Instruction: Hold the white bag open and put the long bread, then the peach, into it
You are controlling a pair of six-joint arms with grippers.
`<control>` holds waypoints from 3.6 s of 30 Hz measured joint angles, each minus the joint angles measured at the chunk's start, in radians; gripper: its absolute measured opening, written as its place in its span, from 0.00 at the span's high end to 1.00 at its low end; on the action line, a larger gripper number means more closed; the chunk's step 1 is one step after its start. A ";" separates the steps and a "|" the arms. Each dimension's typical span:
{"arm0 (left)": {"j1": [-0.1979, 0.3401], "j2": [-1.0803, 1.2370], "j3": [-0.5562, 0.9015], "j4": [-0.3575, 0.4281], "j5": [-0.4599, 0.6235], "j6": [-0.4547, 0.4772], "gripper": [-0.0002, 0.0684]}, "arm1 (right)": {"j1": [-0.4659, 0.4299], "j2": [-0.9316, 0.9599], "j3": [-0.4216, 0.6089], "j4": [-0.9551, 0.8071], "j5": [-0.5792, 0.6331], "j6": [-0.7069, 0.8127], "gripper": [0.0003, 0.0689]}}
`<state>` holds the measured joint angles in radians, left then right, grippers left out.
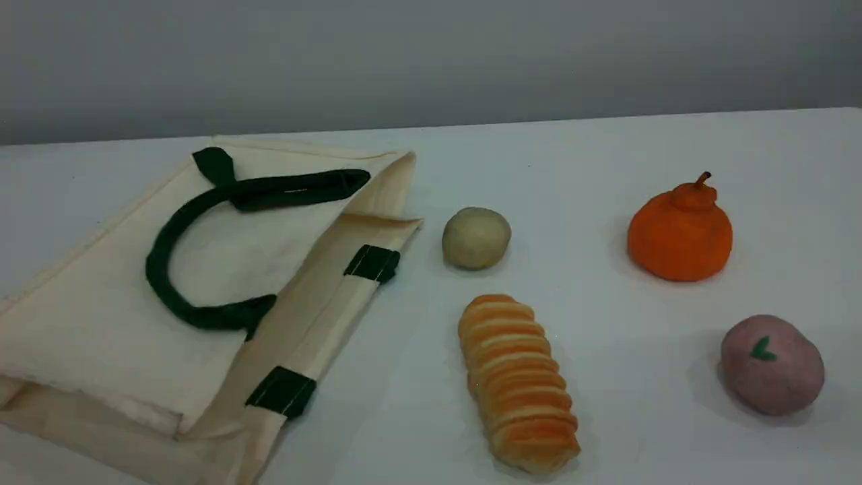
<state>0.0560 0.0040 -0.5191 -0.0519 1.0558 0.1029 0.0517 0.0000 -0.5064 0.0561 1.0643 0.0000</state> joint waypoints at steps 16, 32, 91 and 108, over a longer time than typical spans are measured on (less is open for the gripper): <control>-0.033 0.412 -0.200 0.001 -0.039 -0.094 0.31 | 0.069 0.401 -0.271 -0.006 -0.108 0.029 0.15; -0.033 0.999 -0.415 0.000 -0.108 -0.090 0.31 | 0.068 0.905 -0.520 0.026 -0.131 0.021 0.15; -0.150 2.130 -0.882 -0.010 -0.357 -0.003 0.31 | 0.068 1.299 -0.611 0.072 -0.282 0.015 0.15; -0.184 2.175 -0.890 -0.003 -0.375 -0.003 0.42 | 0.068 1.298 -0.611 0.072 -0.284 0.015 0.15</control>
<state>-0.1281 2.1787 -1.4091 -0.0553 0.6810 0.1001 0.1198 1.2983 -1.1171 0.1279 0.7800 0.0145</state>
